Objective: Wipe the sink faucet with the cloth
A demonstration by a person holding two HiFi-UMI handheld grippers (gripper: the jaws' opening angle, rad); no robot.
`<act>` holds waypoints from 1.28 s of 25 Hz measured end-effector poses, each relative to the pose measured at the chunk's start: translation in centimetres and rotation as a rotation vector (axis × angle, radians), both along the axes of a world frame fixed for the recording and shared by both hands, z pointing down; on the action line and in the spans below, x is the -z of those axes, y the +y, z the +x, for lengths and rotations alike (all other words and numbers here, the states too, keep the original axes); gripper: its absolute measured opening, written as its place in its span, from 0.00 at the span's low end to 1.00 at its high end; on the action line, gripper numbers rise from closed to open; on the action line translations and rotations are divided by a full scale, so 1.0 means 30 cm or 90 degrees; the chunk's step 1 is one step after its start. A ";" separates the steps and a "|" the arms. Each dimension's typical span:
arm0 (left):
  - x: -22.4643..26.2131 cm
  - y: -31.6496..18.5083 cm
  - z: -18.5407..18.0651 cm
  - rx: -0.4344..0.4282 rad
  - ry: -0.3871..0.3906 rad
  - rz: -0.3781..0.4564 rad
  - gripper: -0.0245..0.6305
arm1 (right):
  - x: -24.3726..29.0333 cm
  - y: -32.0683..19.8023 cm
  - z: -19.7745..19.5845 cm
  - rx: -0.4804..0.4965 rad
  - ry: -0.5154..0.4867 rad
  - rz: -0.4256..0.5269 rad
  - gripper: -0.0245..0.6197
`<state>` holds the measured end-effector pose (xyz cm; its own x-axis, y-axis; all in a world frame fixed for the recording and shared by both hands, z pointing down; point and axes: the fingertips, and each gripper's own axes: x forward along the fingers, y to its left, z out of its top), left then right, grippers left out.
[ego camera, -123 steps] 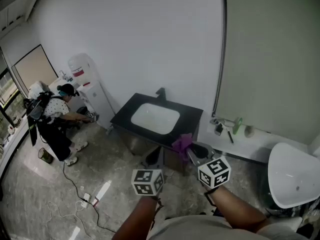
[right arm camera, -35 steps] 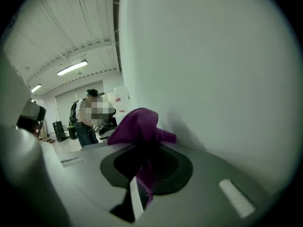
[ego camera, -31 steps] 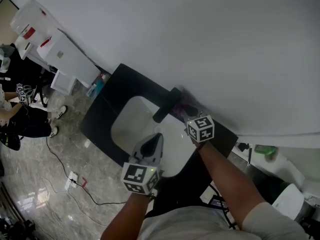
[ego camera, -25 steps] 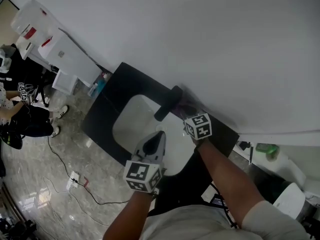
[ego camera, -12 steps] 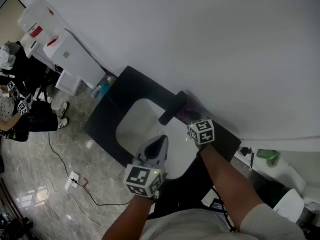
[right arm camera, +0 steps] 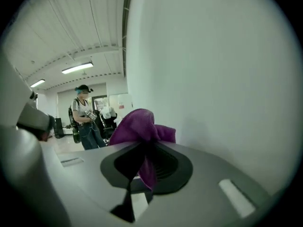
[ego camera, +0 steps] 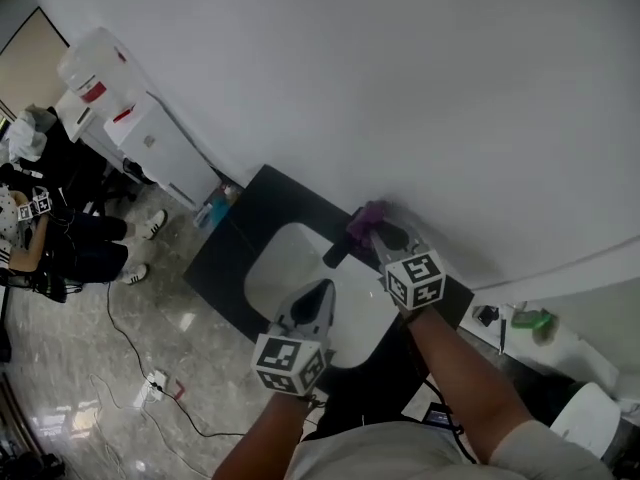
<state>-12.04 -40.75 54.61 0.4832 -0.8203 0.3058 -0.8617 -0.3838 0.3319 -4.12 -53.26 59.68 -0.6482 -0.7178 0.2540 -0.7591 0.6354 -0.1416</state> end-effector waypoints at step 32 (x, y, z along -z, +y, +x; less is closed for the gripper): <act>0.550 0.252 0.309 -0.073 -0.022 0.185 0.05 | 0.771 0.728 0.237 0.012 -0.047 0.137 0.09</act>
<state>-2.77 -33.18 38.12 0.5711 -0.8165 0.0844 -0.8161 -0.5537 0.1654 2.98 -31.43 36.55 -0.6730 -0.7381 0.0475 -0.7396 0.6707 -0.0556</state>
